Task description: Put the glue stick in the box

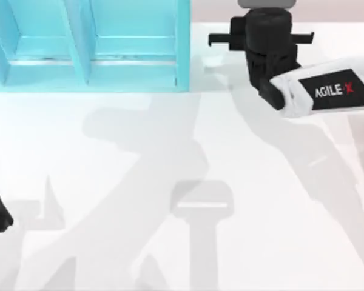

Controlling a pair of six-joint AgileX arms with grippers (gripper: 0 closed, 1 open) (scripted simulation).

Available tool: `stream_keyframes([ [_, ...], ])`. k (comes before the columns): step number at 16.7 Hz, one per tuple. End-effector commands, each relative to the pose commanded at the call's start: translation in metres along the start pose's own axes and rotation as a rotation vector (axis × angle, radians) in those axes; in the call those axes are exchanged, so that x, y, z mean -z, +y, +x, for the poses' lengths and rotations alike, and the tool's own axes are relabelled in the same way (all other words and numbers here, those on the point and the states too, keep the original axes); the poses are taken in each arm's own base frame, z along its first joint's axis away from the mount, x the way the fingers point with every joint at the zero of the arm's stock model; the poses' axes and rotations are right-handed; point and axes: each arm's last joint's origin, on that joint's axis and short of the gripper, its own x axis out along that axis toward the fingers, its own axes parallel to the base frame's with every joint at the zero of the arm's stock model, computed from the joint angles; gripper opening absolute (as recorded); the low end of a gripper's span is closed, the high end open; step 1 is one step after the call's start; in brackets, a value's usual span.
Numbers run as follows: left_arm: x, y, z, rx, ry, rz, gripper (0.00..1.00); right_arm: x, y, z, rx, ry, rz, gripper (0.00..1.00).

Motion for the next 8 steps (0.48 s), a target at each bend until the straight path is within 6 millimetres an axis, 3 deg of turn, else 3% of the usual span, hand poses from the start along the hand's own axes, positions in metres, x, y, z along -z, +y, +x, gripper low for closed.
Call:
stream_keyframes([
  [2,0.0,0.0,0.0,0.0,0.0,0.0,1.0,-0.0081,0.0072,-0.0071,-0.021,0.004,-0.01,0.0],
  [8,0.0,0.0,0.0,0.0,0.0,0.0,1.0,-0.0106,0.0041,-0.005,-0.02,0.004,-0.016,0.0],
])
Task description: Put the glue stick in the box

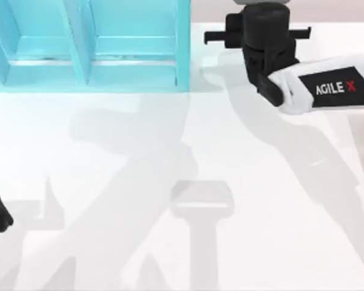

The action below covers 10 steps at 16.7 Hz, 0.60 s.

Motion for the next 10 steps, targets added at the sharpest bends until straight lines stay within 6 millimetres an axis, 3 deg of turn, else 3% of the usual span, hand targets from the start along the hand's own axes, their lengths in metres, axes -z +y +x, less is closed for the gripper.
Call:
stream_keyframes([
  [3,0.0,0.0,0.0,0.0,0.0,0.0,1.0,-0.015,-0.024,0.008,-0.008,0.031,-0.088,0.0],
  [5,0.0,0.0,0.0,0.0,0.0,0.0,1.0,-0.031,-0.054,0.014,-0.022,0.076,-0.197,0.0],
  [10,0.0,0.0,0.0,0.0,0.0,0.0,1.0,-0.067,-0.168,0.017,-0.13,0.262,-0.546,0.0],
])
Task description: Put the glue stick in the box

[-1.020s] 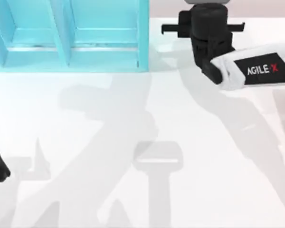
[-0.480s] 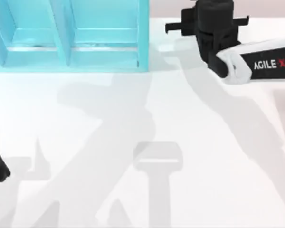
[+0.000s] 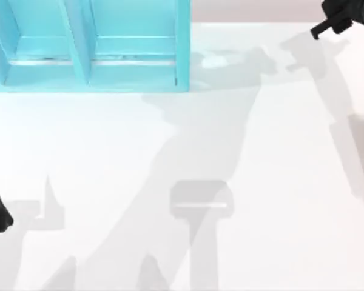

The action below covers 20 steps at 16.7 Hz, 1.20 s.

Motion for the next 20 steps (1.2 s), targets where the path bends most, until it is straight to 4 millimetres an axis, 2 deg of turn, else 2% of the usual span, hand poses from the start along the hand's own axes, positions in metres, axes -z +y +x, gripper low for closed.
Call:
stream_keyframes([
  [3,0.0,0.0,0.0,0.0,0.0,0.0,1.0,0.041,-0.07,-0.025,-0.151,0.106,-0.2,0.0],
  [5,0.0,0.0,0.0,0.0,0.0,0.0,1.0,0.077,-0.11,-0.049,-0.288,0.151,-0.295,0.0],
  [7,0.0,0.0,0.0,0.0,0.0,0.0,1.0,0.118,-0.139,-0.077,-0.441,0.158,-0.342,0.0],
  [9,0.0,0.0,0.0,0.0,0.0,0.0,1.0,0.162,-0.158,-0.108,-0.589,0.12,-0.336,0.0],
  [12,0.0,0.0,0.0,0.0,0.0,0.0,1.0,0.224,-0.169,-0.154,-0.748,-0.012,-0.234,0.0],
  [15,0.0,0.0,0.0,0.0,0.0,0.0,1.0,0.274,-0.167,-0.197,-0.785,-0.188,-0.071,0.0],
  [17,0.0,0.0,0.0,0.0,0.0,0.0,1.0,0.3,-0.162,-0.22,-0.752,-0.293,0.044,0.0],
  [20,0.0,0.0,0.0,0.0,0.0,0.0,1.0,0.326,-0.154,-0.247,-0.666,-0.402,0.191,0.0],
])
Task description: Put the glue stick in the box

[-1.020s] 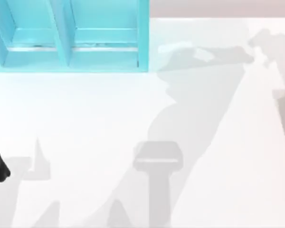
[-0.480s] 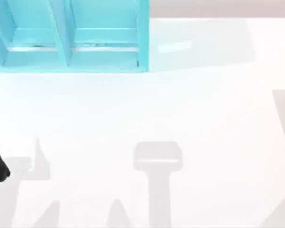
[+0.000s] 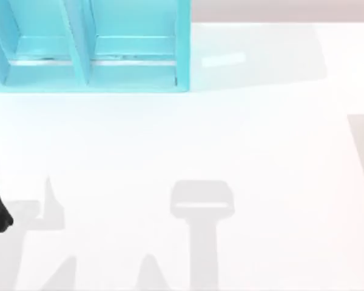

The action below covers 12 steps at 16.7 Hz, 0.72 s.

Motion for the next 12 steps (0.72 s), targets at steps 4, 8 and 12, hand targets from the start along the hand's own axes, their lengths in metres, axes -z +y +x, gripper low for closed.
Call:
stream_keyframes([
  [4,0.0,0.0,0.0,0.0,0.0,0.0,1.0,0.01,0.013,-0.013,0.076,-0.082,0.055,0.0],
  [8,0.0,0.0,0.0,0.0,0.0,0.0,1.0,0.01,0.013,-0.013,0.076,-0.082,0.055,0.0],
  [12,0.0,0.0,0.0,0.0,0.0,0.0,1.0,0.0095,0.012,-0.0083,0.072,-0.074,0.049,0.0],
])
